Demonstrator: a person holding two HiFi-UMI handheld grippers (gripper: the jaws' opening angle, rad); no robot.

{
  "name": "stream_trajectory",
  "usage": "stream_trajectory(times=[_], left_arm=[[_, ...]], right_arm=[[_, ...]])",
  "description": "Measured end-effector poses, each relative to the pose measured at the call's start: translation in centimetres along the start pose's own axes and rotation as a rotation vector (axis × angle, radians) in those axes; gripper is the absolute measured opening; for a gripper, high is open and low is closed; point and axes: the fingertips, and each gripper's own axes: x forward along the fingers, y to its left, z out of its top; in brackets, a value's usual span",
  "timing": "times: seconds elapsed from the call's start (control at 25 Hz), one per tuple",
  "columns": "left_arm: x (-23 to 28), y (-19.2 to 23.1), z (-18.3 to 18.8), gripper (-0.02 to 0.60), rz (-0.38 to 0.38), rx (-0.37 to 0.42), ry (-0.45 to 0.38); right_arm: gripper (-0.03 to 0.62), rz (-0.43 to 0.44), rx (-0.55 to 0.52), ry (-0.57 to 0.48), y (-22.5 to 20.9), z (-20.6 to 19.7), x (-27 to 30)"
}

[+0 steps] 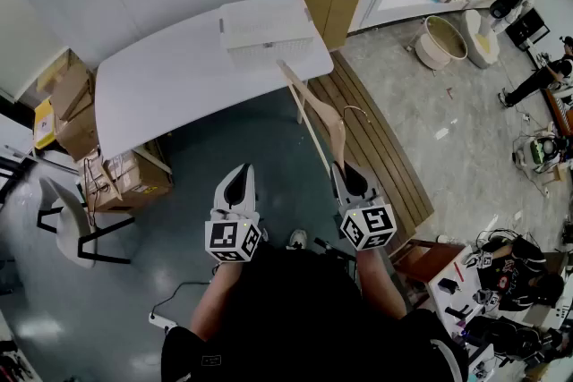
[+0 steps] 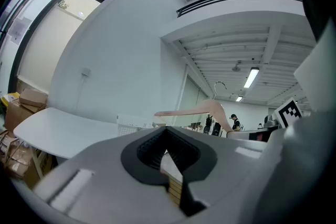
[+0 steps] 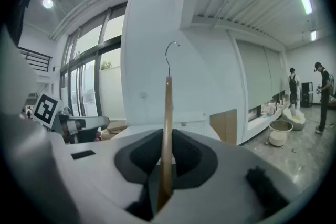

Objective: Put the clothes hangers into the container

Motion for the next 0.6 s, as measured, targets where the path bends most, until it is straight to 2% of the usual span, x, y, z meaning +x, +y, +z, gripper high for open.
stream_trajectory(times=[0.6], left_arm=[[-0.53, -0.24, 0.27, 0.006, -0.006, 0.0, -0.003]], right_arm=[[0.06, -0.002, 0.0, -0.004, 0.56, 0.28, -0.47]])
